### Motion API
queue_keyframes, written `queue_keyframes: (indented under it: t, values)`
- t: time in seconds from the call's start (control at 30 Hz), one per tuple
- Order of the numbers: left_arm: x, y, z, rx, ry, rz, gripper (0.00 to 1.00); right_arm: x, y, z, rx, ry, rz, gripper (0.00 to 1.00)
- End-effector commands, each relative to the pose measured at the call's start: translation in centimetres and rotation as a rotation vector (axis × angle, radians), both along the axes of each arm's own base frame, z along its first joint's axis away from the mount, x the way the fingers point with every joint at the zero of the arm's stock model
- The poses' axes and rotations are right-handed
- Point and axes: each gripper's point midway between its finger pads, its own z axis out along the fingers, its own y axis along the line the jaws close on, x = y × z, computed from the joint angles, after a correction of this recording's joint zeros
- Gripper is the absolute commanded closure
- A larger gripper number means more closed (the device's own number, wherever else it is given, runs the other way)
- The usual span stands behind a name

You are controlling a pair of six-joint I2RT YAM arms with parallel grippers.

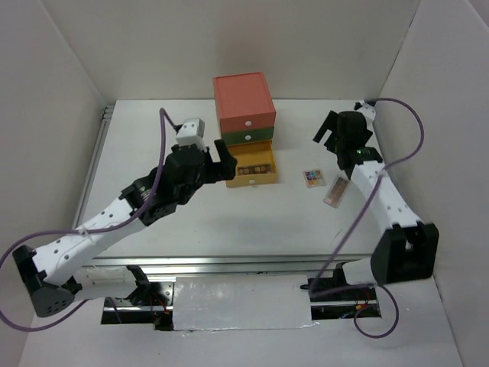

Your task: Organize the makeup

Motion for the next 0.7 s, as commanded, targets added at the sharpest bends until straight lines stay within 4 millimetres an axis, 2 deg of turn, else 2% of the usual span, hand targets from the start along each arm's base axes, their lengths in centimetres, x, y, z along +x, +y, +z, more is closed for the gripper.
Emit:
queue_keyframes:
  t: [0.0, 0.03, 0.07, 0.1, 0.13, 0.17, 0.2, 0.33, 0.37, 0.63, 0.67]
  values:
    - [-2.4, 4.7, -3.9, 0.126, 0.085, 0.058, 0.01, 2.7, 0.9, -5.9, 0.095, 0.209, 0.214, 0.0]
    - [-3.3, 6.1, -3.2, 0.115, 0.07, 0.073, 0.01, 3.1, 0.0, -6.6, 0.116, 0.25, 0.205, 0.01]
    - [-3.8, 6.9, -3.6, 0.127, 0.08, 0.077, 0.01, 3.3, -0.6, -7.6, 0.1, 0.285, 0.211, 0.01]
    - [-4.6, 7.9, -4.8, 0.168, 0.102, 0.071, 0.01, 3.6, -0.4, -9.8, 0.105, 0.343, 0.231, 0.02]
    - [-5.3, 8.8, -4.2, 0.162, 0.084, 0.073, 0.01, 3.7, 0.2, -10.0, 0.113, 0.366, 0.275, 0.02]
    - [-5.8, 9.4, -5.0, 0.179, 0.096, 0.075, 0.01, 3.7, 0.6, -11.4, 0.124, 0.407, 0.302, 0.03]
    - [-6.5, 10.2, -4.9, 0.174, 0.093, 0.084, 0.01, 3.7, 0.8, -11.8, 0.127, 0.426, 0.31, 0.04]
    - [-7.7, 9.9, -4.9, 0.145, 0.089, 0.024, 0.01, 3.4, 0.8, -13.8, 0.111, 0.51, 0.328, 0.03]
    - [-7.8, 10.1, -5.1, 0.149, 0.09, 0.032, 0.01, 3.3, 0.7, -15.0, 0.112, 0.547, 0.326, 0.03]
    - [-7.9, 9.0, -6.1, 0.163, 0.106, -0.023, 0.01, 2.5, 1.1, -18.6, 0.099, 0.705, 0.356, 0.01]
    - [-7.9, 8.8, -6.1, 0.162, 0.106, -0.03, 0.01, 2.2, 2.3, -19.2, 0.09, 0.729, 0.385, 0.0]
